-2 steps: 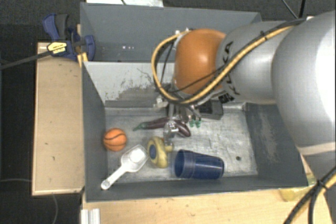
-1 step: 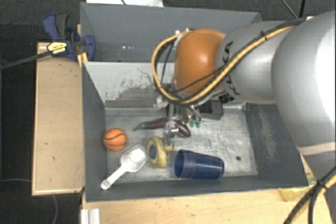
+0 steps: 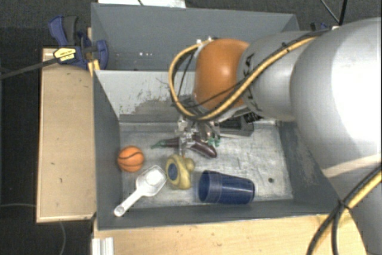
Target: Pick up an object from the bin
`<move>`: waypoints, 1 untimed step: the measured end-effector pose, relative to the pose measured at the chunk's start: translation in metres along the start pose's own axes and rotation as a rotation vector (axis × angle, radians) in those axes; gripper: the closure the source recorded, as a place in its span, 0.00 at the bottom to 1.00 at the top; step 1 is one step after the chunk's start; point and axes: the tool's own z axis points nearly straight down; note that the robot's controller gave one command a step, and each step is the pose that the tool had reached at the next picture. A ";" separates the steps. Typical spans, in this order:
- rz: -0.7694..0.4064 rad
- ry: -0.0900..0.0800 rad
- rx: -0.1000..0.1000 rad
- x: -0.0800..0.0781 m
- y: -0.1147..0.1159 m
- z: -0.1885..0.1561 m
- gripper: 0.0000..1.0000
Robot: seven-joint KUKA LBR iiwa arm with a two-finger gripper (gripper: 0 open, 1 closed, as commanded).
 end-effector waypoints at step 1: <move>0.000 0.000 0.000 0.000 0.000 0.000 1.00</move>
Offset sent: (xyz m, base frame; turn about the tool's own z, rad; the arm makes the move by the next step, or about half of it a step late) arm -0.0129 0.0103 0.1718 -0.1646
